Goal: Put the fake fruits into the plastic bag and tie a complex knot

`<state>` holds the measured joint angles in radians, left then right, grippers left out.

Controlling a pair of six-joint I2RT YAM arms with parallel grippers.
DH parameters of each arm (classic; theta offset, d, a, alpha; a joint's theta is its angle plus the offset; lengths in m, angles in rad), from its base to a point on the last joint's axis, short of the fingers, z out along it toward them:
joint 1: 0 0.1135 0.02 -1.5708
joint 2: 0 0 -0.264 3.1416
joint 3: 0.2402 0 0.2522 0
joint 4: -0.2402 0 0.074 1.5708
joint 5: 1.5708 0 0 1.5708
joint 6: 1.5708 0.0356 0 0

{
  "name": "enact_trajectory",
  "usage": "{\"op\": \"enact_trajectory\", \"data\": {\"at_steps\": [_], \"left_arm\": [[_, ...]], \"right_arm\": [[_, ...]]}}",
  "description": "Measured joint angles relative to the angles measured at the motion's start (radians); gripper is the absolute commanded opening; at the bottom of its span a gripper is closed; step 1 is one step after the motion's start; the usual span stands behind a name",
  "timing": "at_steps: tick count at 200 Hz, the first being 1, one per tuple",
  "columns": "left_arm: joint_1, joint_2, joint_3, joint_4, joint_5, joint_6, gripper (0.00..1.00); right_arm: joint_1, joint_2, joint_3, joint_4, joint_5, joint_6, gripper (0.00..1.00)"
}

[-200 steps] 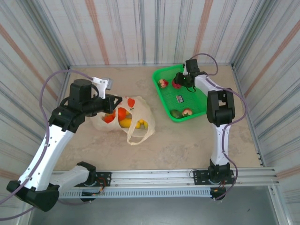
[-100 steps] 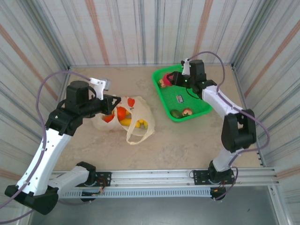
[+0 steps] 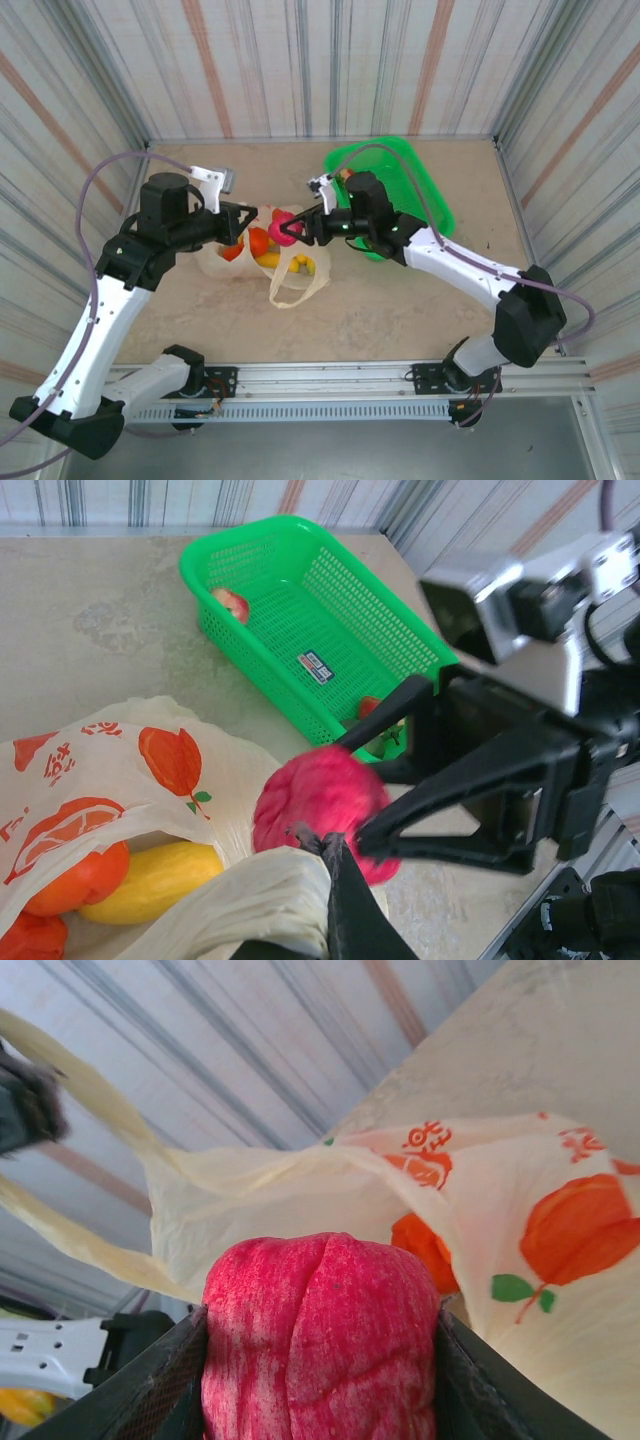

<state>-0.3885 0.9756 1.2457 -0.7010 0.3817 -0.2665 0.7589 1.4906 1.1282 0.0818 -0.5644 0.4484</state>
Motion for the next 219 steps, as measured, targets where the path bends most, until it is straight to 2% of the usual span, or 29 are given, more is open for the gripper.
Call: {"op": "enact_trajectory", "data": {"at_steps": [45,76,82,97,138,154,186,219], "left_arm": [[0.000,-0.016,0.000,0.000,0.000,0.000,0.00],[0.000,-0.023,0.000,0.000,0.000,0.000,0.00],[0.000,-0.023,0.000,0.000,0.000,0.000,0.00],[0.000,-0.023,0.000,0.000,0.000,0.000,0.00],[0.000,-0.023,0.000,-0.001,-0.001,0.000,0.00],[0.000,-0.023,0.000,-0.002,-0.005,0.000,0.00],[0.000,-0.024,0.000,-0.002,-0.016,0.000,0.00],[0.000,-0.027,0.000,-0.001,-0.017,0.000,0.00]], "right_arm": [[0.066,0.169,0.036,0.023,0.004,0.012,0.55],[0.116,0.288,0.143,0.003,0.087,0.013,0.54],[0.125,0.310,0.171,-0.008,0.114,0.013,0.57],[0.143,0.356,0.236,-0.040,0.183,0.012,0.72],[0.171,0.375,0.278,-0.087,0.310,-0.016,0.82],[0.170,0.362,0.263,-0.092,0.322,-0.020,0.78],[0.145,0.245,0.169,-0.091,0.293,-0.042,0.60],[0.100,0.072,0.079,-0.090,0.221,-0.061,0.57]]}}
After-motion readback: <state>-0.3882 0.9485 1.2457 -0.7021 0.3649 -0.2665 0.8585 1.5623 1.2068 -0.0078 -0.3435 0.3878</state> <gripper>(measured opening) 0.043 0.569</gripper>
